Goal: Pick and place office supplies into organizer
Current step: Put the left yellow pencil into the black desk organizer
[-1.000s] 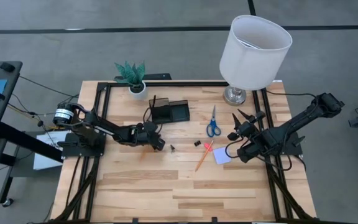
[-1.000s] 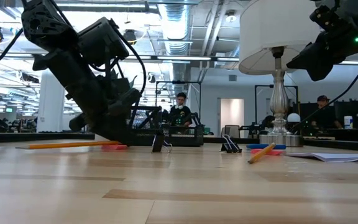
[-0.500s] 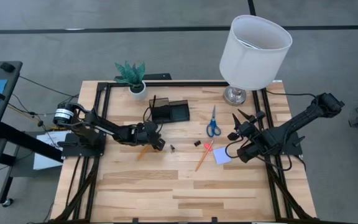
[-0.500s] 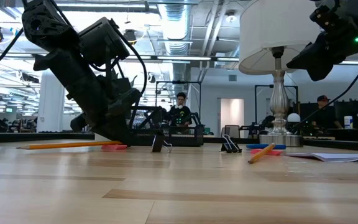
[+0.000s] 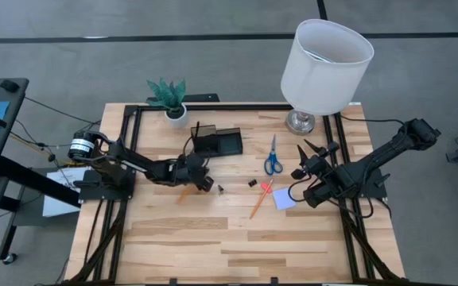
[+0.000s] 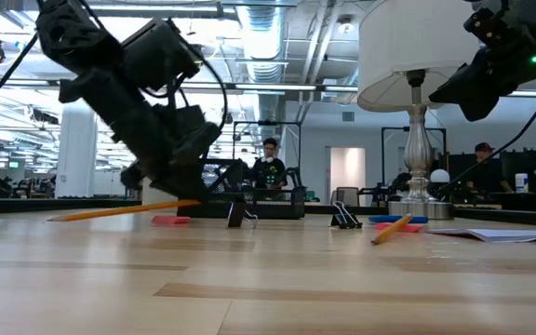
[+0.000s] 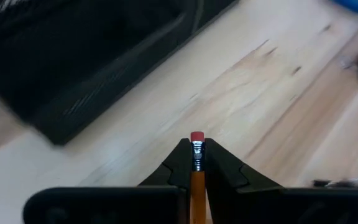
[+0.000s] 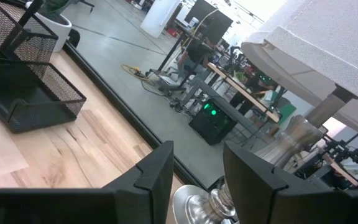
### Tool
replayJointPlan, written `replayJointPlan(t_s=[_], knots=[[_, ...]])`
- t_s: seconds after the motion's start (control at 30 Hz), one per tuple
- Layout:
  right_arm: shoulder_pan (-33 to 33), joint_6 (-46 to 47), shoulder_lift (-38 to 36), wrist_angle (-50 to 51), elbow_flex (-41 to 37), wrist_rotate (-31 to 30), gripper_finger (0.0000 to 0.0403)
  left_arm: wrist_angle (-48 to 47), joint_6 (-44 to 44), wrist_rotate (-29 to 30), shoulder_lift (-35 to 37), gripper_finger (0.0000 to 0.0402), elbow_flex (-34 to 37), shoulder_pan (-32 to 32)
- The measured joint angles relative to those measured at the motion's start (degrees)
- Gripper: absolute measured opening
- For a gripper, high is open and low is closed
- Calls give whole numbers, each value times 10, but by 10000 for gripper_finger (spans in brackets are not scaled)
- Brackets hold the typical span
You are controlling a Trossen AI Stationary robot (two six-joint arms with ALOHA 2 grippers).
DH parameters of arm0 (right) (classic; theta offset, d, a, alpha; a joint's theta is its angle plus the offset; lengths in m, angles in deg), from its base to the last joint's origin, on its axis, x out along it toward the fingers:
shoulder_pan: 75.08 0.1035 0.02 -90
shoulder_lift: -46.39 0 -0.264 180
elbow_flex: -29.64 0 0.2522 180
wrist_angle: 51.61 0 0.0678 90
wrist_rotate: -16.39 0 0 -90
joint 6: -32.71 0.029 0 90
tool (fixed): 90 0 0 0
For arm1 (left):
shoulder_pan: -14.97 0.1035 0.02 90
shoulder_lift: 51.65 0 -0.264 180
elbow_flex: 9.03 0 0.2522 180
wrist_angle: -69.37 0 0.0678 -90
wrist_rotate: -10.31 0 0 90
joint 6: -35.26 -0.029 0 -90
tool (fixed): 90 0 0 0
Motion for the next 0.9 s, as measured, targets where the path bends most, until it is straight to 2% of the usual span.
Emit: replayJointPlan(t_s=[0.2, 0.43, 0.67, 0.9], knots=[[0, 0, 0, -1, 0, 0, 133, -63, -54, 4, 0, 9, -56, 0], [0, 0, 0, -4, 0, 0, 133, -117, -145, 50, 0, 9, -131, 0], [0, 0, 0, -4, 0, 0, 134, -70, -287, 112, 1, 9, -189, 5], [0, 0, 0, -4, 0, 1, 133, 88, -457, 105, 2, 9, -198, 35]])
